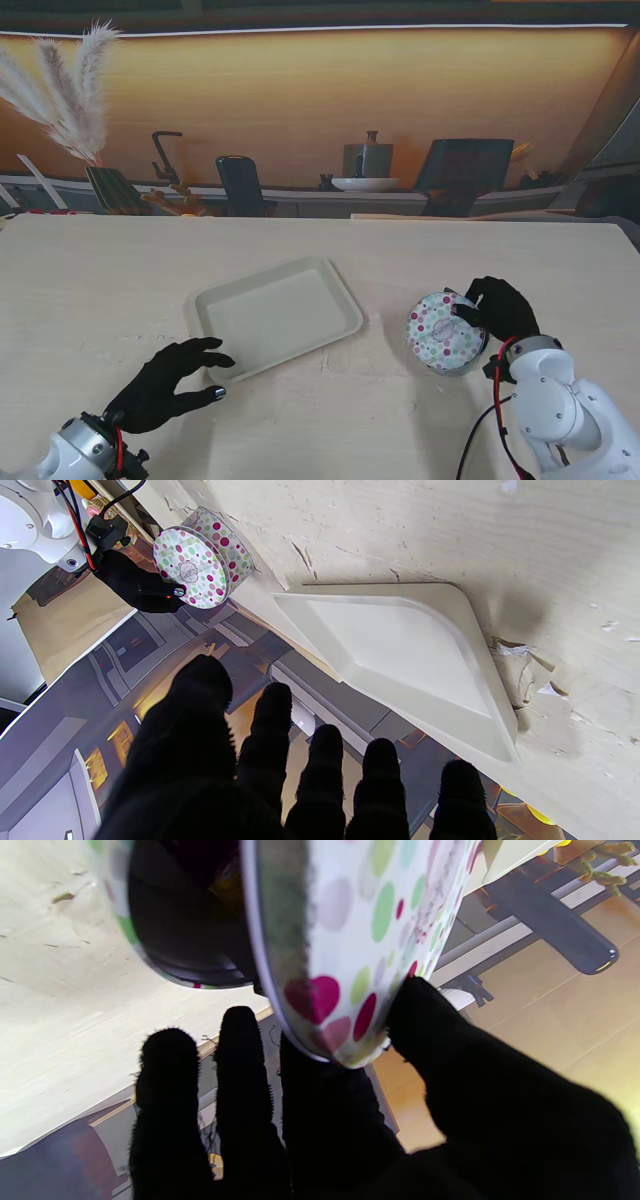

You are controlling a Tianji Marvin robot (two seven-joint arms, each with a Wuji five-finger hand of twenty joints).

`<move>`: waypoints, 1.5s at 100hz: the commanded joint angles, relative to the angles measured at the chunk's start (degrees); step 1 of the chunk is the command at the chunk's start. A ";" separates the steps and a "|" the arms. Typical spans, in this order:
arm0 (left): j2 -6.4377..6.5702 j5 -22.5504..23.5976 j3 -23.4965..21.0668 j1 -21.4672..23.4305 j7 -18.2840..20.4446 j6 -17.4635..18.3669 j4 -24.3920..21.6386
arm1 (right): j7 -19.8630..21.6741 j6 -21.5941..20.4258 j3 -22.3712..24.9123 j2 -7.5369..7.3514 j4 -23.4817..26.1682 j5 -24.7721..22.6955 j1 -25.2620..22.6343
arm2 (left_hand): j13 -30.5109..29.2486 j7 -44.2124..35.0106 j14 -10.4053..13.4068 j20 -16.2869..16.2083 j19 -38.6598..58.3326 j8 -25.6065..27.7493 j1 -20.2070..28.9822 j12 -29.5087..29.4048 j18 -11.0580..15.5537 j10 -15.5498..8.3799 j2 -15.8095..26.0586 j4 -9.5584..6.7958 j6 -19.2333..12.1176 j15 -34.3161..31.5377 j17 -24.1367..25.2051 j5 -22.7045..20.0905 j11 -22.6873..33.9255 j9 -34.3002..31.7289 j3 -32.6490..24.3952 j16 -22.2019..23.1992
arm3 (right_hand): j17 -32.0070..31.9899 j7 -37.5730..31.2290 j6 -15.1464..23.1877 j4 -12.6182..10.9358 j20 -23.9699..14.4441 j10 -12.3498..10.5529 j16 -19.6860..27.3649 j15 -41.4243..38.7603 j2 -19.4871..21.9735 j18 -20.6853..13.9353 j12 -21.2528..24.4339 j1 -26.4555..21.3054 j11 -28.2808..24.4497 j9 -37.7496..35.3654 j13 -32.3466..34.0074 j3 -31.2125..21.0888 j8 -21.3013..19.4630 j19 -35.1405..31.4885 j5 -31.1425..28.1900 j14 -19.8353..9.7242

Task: Pour cookies into a cookie box

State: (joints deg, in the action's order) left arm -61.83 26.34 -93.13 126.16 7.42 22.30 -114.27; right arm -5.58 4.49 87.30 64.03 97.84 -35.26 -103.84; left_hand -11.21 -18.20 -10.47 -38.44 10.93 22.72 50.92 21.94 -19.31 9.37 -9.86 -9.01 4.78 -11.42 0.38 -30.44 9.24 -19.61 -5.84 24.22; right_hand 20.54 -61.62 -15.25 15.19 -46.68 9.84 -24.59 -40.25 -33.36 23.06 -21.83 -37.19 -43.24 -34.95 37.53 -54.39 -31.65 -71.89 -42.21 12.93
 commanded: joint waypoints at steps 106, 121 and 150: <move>-0.12 -0.72 0.34 0.36 1.75 -0.91 -0.60 | -5.90 4.30 -0.60 1.72 -8.25 0.73 2.02 | -1.58 0.86 -0.34 -2.24 0.57 0.62 0.94 -0.17 -0.80 -0.12 3.01 1.64 -0.66 -1.10 -0.84 -0.70 -0.57 -1.20 1.59 1.69 | 2.60 -13.59 7.10 -1.98 -2.18 -0.33 -2.32 -6.44 4.33 0.23 -1.17 -7.84 -3.22 7.20 -0.80 1.82 4.20 -5.05 9.26 0.43; -0.09 -0.80 0.36 0.34 1.86 -0.75 -0.53 | -7.10 4.32 -0.94 2.03 -8.87 1.44 2.43 | -1.58 0.92 -0.28 -2.33 0.63 0.60 0.92 -0.19 -0.86 -0.05 3.05 1.65 -0.69 -1.14 -0.97 -0.62 -0.61 -1.15 1.61 1.70 | 3.24 -13.84 7.72 -1.98 -2.37 -0.70 -2.62 -7.19 4.01 0.58 -1.47 -7.25 -4.00 7.45 -0.23 2.38 4.96 -5.54 9.82 0.94; -0.15 -0.81 0.25 0.46 1.61 -0.54 -0.49 | -9.86 3.24 -1.48 2.56 -9.85 2.03 3.11 | -1.58 0.92 -0.36 -2.45 0.68 0.60 0.98 -0.18 -0.88 -0.10 3.05 1.64 -0.62 -1.21 -1.08 -0.70 -0.59 -1.04 1.58 1.72 | 0.88 -5.27 7.19 -1.63 -1.79 -0.86 -2.65 -6.84 0.46 0.85 -1.29 -0.38 -4.52 13.69 -3.50 -0.58 5.61 -4.50 16.27 0.53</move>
State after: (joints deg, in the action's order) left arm -61.74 25.56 -92.88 126.08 8.32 21.62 -114.35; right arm -16.38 8.29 86.01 66.35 87.99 -32.71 -100.53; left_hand -11.91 -18.19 -10.55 -39.74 10.96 22.74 50.92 21.94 -19.53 9.38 -9.86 -9.01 4.78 -12.61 -0.52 -30.44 9.24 -19.62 -5.80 24.77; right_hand 22.86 -70.66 -7.78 15.91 -48.16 9.80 -26.79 -47.21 -31.90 23.12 -23.10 -40.19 -46.99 -24.87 36.56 -52.55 -28.69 -76.13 -28.50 12.92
